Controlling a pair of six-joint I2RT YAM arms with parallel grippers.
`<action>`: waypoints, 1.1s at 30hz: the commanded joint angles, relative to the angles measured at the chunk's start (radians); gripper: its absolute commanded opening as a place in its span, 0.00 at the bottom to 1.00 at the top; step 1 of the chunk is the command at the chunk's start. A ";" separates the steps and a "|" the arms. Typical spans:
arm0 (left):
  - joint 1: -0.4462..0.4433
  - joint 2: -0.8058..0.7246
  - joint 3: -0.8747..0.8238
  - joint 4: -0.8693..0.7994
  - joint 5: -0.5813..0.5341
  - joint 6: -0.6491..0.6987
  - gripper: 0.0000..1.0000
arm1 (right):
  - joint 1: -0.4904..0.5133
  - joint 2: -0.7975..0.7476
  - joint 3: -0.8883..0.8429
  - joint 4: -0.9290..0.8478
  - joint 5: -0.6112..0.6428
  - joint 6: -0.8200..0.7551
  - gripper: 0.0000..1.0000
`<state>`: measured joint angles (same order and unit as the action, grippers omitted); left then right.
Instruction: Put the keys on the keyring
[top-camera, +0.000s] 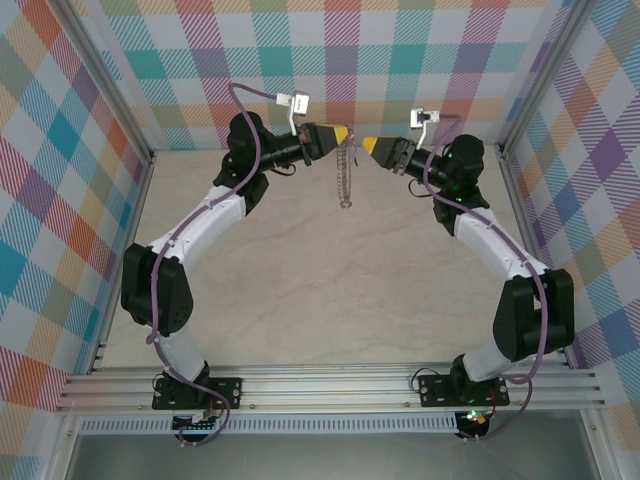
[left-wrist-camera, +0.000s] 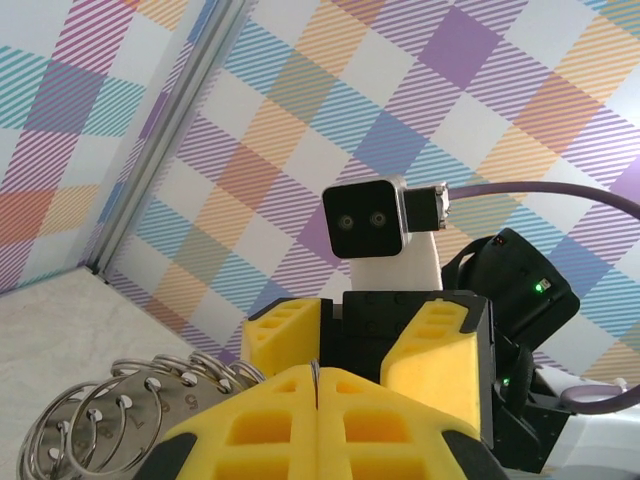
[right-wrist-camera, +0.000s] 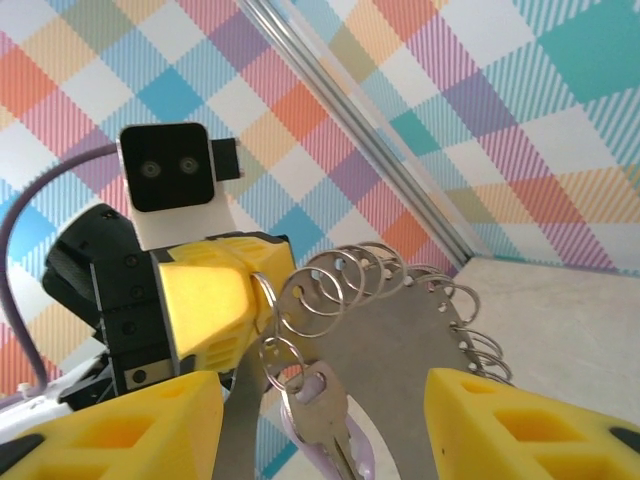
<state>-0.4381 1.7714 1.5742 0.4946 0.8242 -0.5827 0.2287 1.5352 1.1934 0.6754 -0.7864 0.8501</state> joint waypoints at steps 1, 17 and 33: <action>-0.011 -0.037 0.000 0.092 -0.005 -0.023 0.00 | 0.009 0.020 0.047 0.147 -0.046 0.077 0.55; -0.013 -0.030 0.012 0.101 -0.011 -0.027 0.00 | 0.046 0.099 0.086 0.207 -0.080 0.140 0.36; -0.014 -0.021 -0.002 0.161 -0.035 -0.067 0.00 | 0.054 0.140 0.088 0.279 -0.101 0.220 0.00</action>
<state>-0.4385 1.7714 1.5730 0.5484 0.8089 -0.6250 0.2726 1.6501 1.2491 0.8959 -0.8585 1.0401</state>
